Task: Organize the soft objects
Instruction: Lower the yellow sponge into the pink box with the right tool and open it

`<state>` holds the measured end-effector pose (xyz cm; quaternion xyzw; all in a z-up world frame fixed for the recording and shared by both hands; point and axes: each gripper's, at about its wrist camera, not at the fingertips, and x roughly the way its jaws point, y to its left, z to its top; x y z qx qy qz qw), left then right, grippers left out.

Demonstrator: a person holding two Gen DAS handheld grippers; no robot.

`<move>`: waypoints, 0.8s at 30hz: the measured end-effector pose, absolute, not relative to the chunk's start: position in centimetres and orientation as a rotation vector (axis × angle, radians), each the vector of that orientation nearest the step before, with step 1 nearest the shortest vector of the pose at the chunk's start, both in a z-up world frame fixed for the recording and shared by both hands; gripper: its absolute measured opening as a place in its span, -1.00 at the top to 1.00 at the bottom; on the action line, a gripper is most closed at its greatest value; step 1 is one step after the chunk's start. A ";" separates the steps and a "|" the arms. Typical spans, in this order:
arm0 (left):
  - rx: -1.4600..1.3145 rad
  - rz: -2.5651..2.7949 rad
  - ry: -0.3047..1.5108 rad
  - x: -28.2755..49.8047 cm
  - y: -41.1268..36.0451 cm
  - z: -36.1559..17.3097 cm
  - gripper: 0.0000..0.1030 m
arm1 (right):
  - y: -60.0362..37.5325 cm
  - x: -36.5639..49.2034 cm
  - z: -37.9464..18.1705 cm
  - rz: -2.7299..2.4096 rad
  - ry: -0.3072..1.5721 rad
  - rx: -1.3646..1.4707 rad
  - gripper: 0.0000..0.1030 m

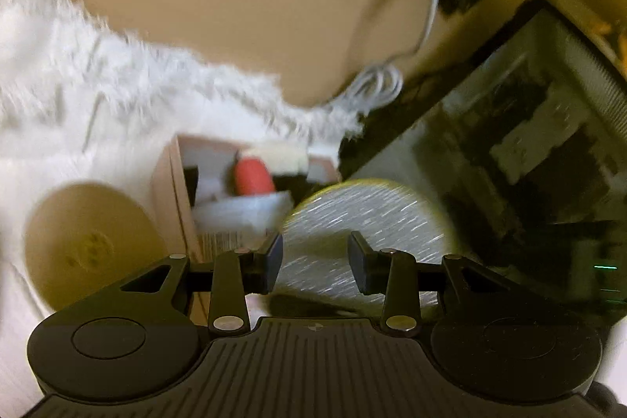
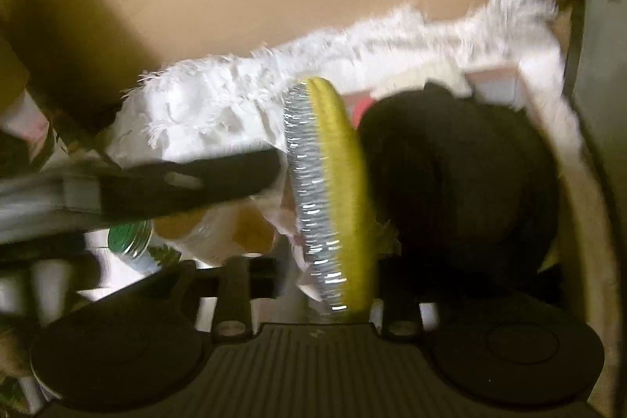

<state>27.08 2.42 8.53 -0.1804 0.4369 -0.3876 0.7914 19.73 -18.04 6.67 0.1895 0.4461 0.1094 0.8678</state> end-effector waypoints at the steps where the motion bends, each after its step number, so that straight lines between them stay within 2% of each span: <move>1: -0.367 -0.822 0.953 27.2 1.9 8.1 0.22 | -18.0 18.9 7.4 0.220 0.912 0.379 -0.09; 2: -0.352 -0.810 0.962 27.2 1.5 7.6 0.22 | -18.0 18.1 8.0 0.204 0.888 0.366 -0.26; 3: -0.348 -0.805 0.966 27.3 1.3 7.2 0.22 | -18.1 16.9 8.9 0.186 0.854 0.352 -0.30; 6: -0.379 -0.811 0.964 27.5 1.4 6.8 0.22 | -18.9 14.4 10.4 0.133 0.781 0.345 -0.25; 7: -0.381 -0.808 0.958 27.5 1.5 6.9 0.22 | -19.4 13.9 10.8 0.115 0.759 0.359 0.07; 8: -0.384 -0.804 0.951 27.5 1.7 7.1 0.24 | -19.8 13.5 10.9 0.105 0.746 0.375 0.64; 9: -0.394 -0.804 0.945 27.5 2.0 7.2 0.24 | -20.2 13.4 11.0 0.094 0.748 0.392 0.72; 17: -0.510 -0.714 0.834 28.2 6.6 10.1 0.24 | -18.3 12.8 13.7 0.143 0.616 0.452 0.73; 20: -0.518 -0.710 0.823 28.0 7.5 11.0 0.24 | -16.6 14.3 12.9 0.202 0.691 0.481 0.73; 24: -0.475 -0.761 0.885 26.9 6.7 10.7 0.24 | -14.9 18.1 8.6 0.031 0.892 0.385 0.69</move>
